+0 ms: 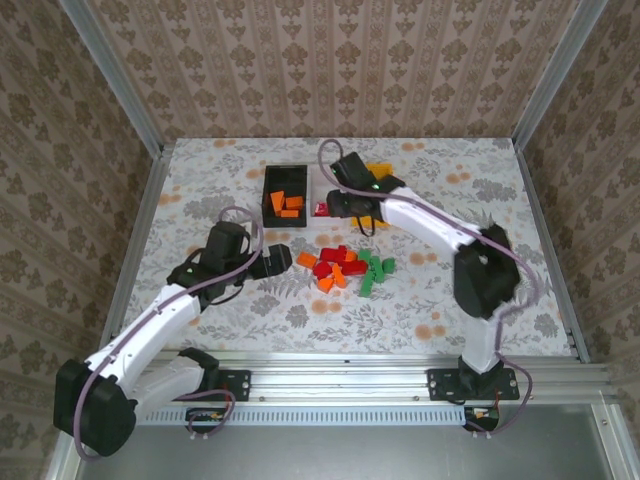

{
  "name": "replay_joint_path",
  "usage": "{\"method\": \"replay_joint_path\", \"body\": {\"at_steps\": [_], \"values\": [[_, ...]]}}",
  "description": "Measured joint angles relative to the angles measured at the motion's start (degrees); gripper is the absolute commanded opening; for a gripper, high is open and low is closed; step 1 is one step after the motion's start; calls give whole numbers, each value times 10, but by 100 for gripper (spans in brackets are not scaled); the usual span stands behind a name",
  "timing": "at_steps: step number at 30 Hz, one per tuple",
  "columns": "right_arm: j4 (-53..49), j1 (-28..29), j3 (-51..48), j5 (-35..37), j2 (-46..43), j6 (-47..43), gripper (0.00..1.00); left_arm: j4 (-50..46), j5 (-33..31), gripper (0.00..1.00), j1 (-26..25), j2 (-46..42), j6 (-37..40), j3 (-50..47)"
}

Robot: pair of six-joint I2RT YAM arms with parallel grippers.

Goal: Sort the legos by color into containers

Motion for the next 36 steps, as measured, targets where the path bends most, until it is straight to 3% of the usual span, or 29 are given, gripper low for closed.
{"method": "replay_joint_path", "body": {"at_steps": [2, 6, 14, 17, 24, 29, 36], "values": [[19, 3, -85, 10, -93, 14, 44, 18, 7, 100, -1, 14, -8, -2], [38, 3, -216, 29, -197, 42, 47, 50, 16, 100, -15, 52, -16, -2], [41, 8, -391, 26, -214, 84, 41, 74, 17, 100, -64, 116, -24, 5], [42, 20, -417, 7, -234, 99, 43, 80, 15, 100, -77, 116, -25, 7], [75, 80, -447, -7, -285, 186, 58, 85, 7, 100, -84, 116, -32, 7], [92, 117, -448, 15, -260, 254, 57, 85, 6, 100, -88, 124, -33, 17], [124, 123, -451, 42, -201, 308, 51, 83, -1, 100, -89, 124, -33, 20]]}}
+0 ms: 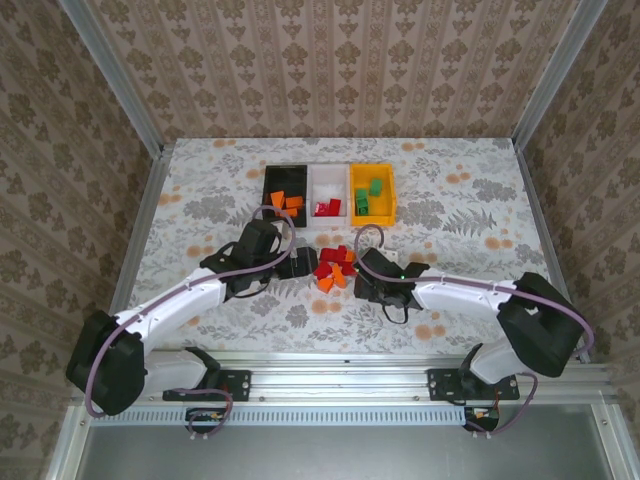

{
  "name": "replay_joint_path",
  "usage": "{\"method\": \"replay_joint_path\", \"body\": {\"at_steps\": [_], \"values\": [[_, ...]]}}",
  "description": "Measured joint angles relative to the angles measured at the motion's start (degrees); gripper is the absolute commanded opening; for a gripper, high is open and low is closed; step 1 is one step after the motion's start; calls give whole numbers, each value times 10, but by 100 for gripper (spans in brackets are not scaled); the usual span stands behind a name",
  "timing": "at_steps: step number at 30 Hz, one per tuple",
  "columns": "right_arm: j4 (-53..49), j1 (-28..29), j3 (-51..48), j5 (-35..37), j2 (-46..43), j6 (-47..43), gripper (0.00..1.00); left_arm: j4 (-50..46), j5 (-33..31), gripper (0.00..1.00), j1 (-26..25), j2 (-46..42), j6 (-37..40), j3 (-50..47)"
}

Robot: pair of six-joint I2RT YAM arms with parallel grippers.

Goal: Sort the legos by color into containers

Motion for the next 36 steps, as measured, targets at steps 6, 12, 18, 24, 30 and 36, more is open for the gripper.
{"method": "replay_joint_path", "body": {"at_steps": [6, 12, 18, 24, 30, 36], "values": [[23, 6, 2, 3, 40, 5, 51, -3, -6, 100, 0, 0, 0, 0], [21, 8, 7, 20, 54, 5, 51, -5, -8, 100, 0, 0, 1, 0], [-6, 11, 35, 46, 83, -1, 37, -9, -10, 100, 0, 0, 1, 0], [-9, 24, 42, 77, 88, -10, 30, -12, -12, 100, 0, -1, 1, 0], [-32, 69, 41, 96, 38, -13, 29, -12, -12, 100, 1, -2, 1, 0], [-91, 89, 57, 141, -85, -53, 29, 10, 0, 100, 1, -2, -6, -1]]}}
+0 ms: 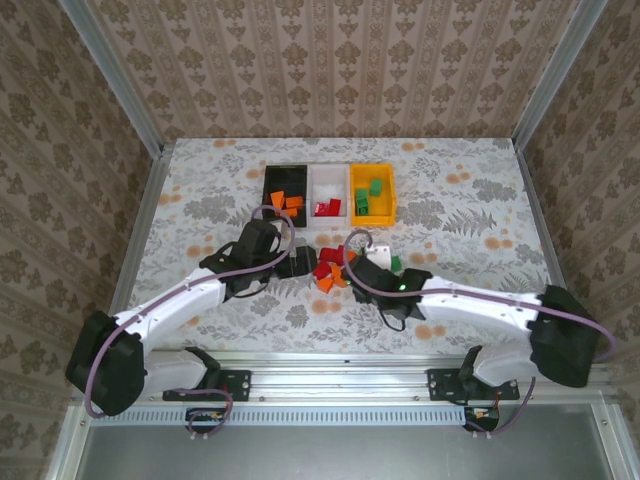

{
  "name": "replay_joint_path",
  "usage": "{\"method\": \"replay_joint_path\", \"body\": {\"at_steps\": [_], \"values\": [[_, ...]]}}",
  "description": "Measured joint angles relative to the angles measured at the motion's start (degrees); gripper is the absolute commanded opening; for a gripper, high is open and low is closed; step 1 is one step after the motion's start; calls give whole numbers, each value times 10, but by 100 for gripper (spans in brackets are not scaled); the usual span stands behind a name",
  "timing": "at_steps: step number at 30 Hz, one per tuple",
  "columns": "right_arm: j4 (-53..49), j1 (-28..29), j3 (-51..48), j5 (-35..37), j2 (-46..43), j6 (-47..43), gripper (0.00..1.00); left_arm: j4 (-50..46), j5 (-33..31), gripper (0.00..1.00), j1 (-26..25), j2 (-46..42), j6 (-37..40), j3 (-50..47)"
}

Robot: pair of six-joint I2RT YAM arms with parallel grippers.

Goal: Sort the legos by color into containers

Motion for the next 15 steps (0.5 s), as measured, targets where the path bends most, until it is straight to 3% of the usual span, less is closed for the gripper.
{"method": "replay_joint_path", "body": {"at_steps": [3, 7, 11, 15], "values": [[-11, -30, 38, 23, -33, -49, 29, 61, 26, 100, 0, 10, -28, -12], [8, -128, 94, 11, -14, -121, 29, 130, 58, 100, 0, 45, -69, -27], [25, -221, 185, -37, 94, -183, 29, 158, 73, 100, 0, 56, -90, -29], [28, -271, 276, -90, 219, -227, 29, 165, 79, 100, 0, 56, -101, -29]]}}
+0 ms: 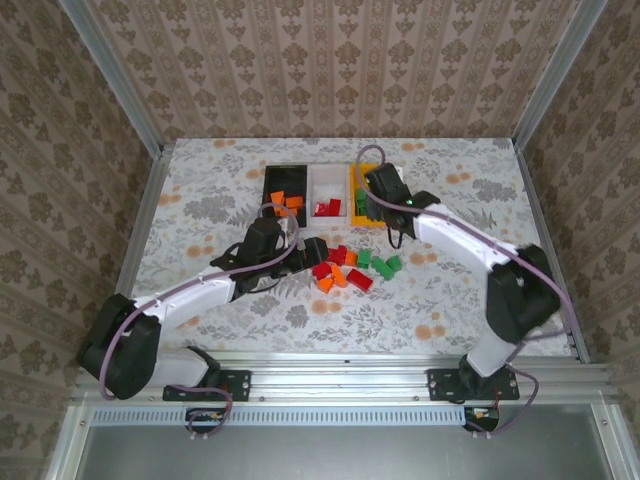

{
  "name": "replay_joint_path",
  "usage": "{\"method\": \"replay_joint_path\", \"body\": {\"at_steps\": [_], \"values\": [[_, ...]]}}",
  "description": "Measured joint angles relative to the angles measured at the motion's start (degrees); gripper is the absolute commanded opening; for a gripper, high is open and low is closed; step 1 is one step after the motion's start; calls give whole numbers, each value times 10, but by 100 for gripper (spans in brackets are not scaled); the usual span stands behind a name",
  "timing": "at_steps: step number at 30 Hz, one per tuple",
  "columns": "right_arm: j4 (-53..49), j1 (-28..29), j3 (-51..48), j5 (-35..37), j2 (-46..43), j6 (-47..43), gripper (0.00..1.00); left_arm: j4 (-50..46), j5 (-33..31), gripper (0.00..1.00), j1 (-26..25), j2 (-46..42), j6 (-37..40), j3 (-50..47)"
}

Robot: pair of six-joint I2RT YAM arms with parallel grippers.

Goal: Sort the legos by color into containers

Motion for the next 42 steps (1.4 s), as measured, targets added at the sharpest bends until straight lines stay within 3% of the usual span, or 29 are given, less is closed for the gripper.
{"method": "replay_joint_path", "body": {"at_steps": [4, 11, 17, 24, 28, 36, 42], "values": [[-9, -23, 93, -34, 116, -25, 29, 0, 3, 100, 1, 0, -5, 0], [-45, -48, 218, -63, 225, -50, 36, -12, 4, 100, 5, -18, -4, 0], [-73, -57, 260, -72, 256, -66, 47, -19, 4, 100, 8, -20, -4, 0], [-86, -59, 260, -79, 254, -72, 48, -19, 7, 100, 9, -16, -4, 0], [-79, -58, 211, -80, 197, -74, 48, -19, 8, 100, 9, -14, -4, 0], [-36, -32, -33, -84, -80, -76, 42, -19, 8, 100, 8, -13, -2, 2], [-45, 24, -150, -88, -108, -96, 41, -18, 12, 100, 2, 7, 2, 19]]}}
